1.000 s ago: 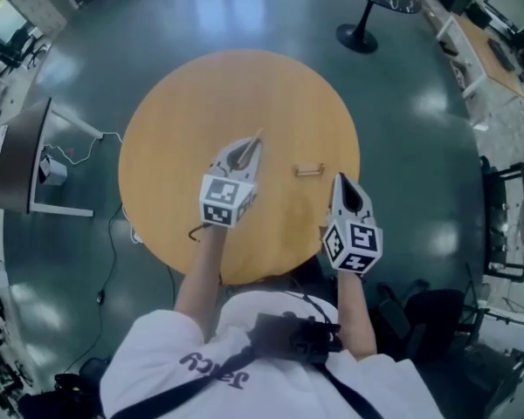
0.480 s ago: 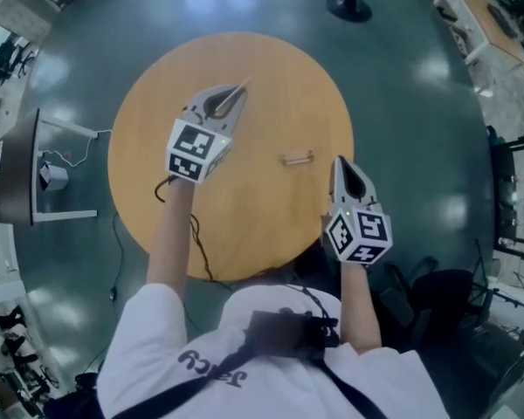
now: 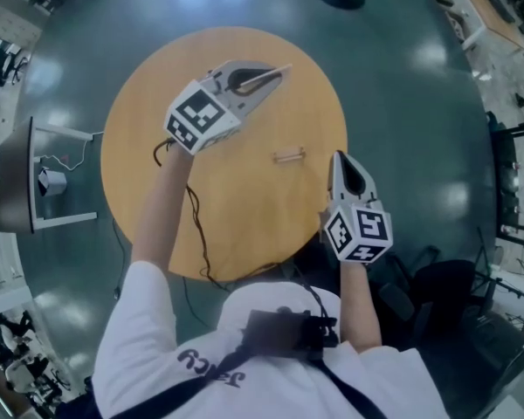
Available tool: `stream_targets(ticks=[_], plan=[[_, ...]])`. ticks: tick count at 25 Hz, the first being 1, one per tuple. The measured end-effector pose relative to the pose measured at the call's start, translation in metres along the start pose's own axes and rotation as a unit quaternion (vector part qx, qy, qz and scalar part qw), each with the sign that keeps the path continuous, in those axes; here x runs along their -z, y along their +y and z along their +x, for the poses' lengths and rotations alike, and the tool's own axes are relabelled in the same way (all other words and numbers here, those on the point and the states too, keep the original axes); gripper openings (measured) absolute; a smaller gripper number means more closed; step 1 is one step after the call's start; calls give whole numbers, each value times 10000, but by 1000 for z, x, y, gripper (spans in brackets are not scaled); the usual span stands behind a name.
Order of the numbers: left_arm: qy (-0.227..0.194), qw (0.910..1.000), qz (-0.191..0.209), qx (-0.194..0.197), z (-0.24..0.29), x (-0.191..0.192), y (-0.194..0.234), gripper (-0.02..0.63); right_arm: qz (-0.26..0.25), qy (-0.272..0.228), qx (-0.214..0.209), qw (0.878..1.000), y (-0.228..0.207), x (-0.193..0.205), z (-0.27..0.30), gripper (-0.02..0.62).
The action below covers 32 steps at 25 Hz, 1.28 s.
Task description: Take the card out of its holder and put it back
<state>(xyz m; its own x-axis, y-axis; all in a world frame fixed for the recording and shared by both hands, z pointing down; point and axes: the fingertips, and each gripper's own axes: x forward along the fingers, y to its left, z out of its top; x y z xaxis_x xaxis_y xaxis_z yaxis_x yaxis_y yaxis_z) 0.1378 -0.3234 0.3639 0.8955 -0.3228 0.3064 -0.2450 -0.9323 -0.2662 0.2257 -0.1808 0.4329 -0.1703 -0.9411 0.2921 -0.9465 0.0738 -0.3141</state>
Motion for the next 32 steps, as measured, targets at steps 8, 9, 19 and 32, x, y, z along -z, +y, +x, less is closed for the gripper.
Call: stream_targets(ticks=[8, 9, 19, 32], plan=[[-534, 9905, -563, 1140, 40, 12, -34, 25, 226, 143, 196, 9994, -24, 8, 0, 20], [-515, 9898, -577, 1197, 41, 16, -37, 25, 259, 157, 202, 9993, -24, 9, 1, 20], [-91, 9851, -990, 1405, 48, 81, -63, 25, 575, 378, 180, 9975, -25, 23, 6, 20], [164, 9764, -1414, 1624, 52, 137, -109, 25, 573, 701, 298, 9955, -28, 48, 4, 20]])
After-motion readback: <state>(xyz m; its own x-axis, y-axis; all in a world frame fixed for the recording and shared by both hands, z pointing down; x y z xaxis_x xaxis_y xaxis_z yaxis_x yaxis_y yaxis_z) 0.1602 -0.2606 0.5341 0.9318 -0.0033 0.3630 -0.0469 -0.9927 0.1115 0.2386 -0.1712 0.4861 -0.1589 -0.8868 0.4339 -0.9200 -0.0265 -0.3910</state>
